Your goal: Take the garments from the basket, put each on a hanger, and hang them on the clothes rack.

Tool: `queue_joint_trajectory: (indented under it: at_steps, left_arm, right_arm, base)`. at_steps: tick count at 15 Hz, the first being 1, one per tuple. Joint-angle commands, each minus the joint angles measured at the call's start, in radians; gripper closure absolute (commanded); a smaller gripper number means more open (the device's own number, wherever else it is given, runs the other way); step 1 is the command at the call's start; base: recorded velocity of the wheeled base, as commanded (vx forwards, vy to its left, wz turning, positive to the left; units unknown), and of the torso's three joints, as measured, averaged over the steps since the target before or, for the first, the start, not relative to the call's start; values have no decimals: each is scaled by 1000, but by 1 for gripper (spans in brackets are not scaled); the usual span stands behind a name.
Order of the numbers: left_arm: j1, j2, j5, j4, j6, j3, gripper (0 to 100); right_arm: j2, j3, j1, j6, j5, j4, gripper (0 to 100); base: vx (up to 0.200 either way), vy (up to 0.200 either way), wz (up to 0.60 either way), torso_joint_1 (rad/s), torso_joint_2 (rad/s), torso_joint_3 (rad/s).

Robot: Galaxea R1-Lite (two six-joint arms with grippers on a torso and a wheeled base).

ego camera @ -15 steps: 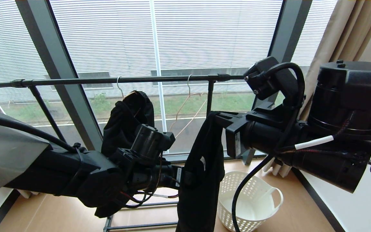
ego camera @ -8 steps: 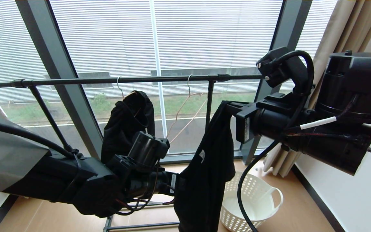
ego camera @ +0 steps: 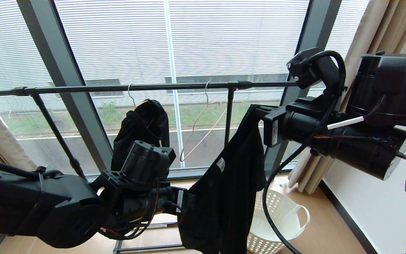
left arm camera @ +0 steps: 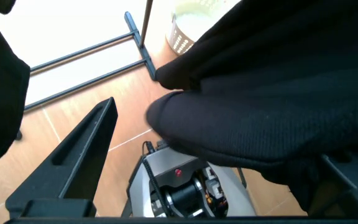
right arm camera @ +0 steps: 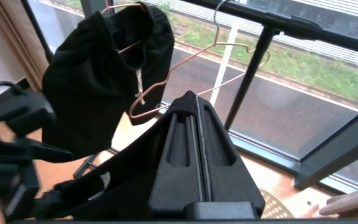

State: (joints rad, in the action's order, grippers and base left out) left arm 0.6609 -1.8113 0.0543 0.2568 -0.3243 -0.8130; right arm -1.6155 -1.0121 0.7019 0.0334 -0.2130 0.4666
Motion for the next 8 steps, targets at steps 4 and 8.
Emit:
queue_joint_trajectory:
  at_steps: [4,8]
  left_arm:
    - [2,95,1,-1,-1,29,100]
    - [2,144,1,-1,-1,44,100]
  right_arm:
    - [-53,-14,-33,0,0,1,100]
    - [-89,-16,-48,6,-2,1,100]
  base:
    - [0,0,0,0,0,0]
    - [0,0,0,0,0,0]
